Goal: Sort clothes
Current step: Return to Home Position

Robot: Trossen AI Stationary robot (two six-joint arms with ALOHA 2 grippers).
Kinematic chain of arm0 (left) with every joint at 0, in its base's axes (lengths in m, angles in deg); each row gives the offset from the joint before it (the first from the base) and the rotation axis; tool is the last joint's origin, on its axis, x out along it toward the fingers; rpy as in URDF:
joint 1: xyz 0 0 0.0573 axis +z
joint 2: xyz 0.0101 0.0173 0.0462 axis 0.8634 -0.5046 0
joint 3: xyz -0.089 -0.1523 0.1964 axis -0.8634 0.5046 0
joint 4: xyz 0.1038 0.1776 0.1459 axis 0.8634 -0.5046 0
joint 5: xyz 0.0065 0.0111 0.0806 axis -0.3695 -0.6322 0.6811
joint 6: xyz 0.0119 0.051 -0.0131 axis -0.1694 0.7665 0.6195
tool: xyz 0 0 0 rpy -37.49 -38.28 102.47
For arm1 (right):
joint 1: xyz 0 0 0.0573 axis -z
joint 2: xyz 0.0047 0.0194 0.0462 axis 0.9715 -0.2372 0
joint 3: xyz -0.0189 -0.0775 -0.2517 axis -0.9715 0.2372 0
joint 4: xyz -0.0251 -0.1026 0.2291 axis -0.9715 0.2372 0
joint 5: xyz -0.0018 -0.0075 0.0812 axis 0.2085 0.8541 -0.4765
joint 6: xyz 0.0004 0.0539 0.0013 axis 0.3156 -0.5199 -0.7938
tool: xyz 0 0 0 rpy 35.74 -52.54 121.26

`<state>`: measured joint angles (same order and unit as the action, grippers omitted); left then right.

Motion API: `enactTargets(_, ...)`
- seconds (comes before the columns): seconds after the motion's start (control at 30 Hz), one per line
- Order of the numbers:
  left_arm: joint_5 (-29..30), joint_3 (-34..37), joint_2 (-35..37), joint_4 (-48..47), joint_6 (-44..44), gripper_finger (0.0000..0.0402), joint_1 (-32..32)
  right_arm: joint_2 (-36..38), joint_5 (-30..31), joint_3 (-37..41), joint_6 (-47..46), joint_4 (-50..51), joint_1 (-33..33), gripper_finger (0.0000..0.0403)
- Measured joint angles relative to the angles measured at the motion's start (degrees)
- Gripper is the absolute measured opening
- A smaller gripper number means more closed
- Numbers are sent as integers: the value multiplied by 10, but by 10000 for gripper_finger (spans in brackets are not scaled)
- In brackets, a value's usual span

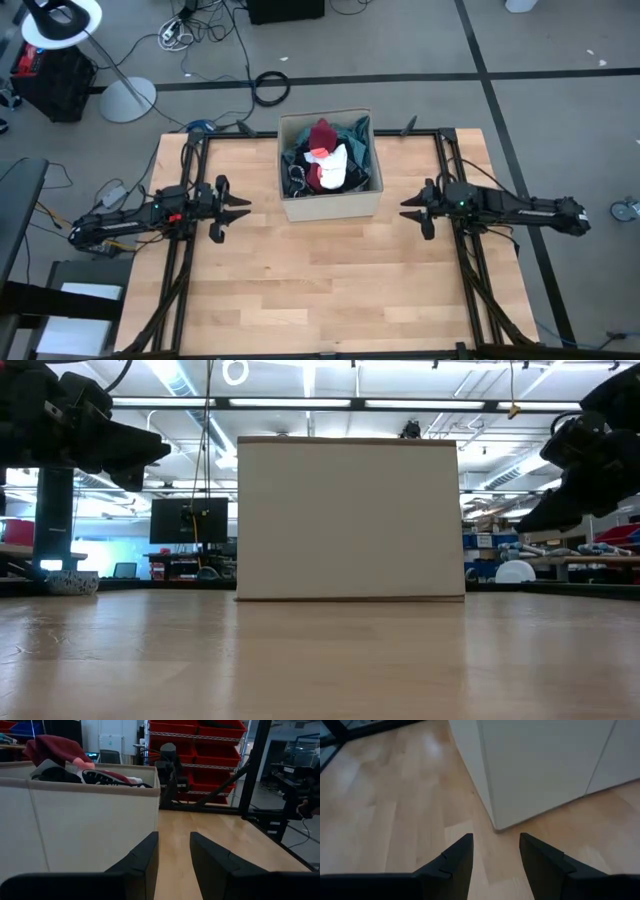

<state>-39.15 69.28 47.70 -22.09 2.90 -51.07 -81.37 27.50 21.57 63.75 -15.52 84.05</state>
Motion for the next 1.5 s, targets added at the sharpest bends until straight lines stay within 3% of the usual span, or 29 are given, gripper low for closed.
enactTargets(1.5, 0, 0, 0, 1, 0, 117, 0, -12, -2, 3, 1, -50, 0, 163)
